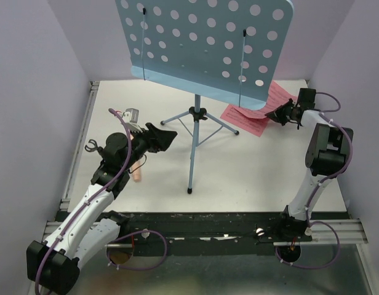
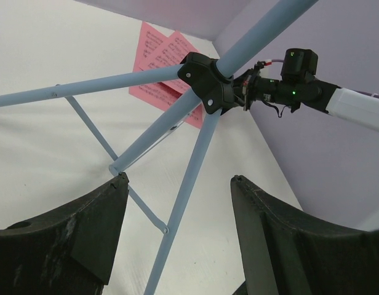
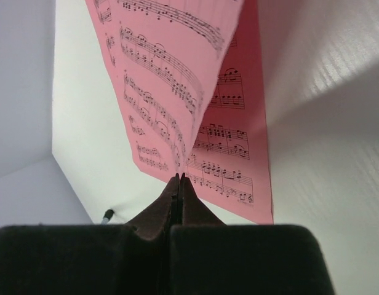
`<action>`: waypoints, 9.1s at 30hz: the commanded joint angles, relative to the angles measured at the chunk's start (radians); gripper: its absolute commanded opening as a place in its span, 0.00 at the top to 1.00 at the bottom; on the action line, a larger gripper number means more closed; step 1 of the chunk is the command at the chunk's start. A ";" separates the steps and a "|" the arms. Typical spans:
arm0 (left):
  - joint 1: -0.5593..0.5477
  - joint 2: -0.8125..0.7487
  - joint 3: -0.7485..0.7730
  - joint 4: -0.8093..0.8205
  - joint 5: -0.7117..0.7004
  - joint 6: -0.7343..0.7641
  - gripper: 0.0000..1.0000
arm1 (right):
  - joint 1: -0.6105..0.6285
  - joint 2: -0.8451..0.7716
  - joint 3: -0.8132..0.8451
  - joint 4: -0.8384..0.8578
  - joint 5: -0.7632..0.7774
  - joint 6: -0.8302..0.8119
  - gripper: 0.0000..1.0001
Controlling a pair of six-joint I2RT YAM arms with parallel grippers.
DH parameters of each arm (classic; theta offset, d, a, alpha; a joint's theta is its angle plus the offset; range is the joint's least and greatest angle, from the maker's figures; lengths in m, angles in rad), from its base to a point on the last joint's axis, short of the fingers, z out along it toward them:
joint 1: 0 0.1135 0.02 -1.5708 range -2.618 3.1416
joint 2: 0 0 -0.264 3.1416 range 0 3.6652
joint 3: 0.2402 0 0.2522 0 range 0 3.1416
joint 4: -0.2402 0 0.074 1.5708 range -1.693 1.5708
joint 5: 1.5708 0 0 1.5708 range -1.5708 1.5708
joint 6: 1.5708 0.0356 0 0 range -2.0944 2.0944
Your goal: Pack up the instrument practice props
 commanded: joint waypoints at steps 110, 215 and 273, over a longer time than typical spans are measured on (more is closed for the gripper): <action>-0.285 0.487 0.313 0.601 -0.204 0.761 1.00 | 0.606 -0.887 -0.586 0.458 -0.109 -0.037 0.38; -0.257 0.429 0.186 0.569 -0.291 0.633 1.00 | 1.370 -0.442 -0.655 1.185 1.135 -1.763 0.29; -0.253 0.357 0.168 0.603 -0.285 0.642 1.00 | 0.839 -0.485 -0.520 0.845 0.006 0.521 0.25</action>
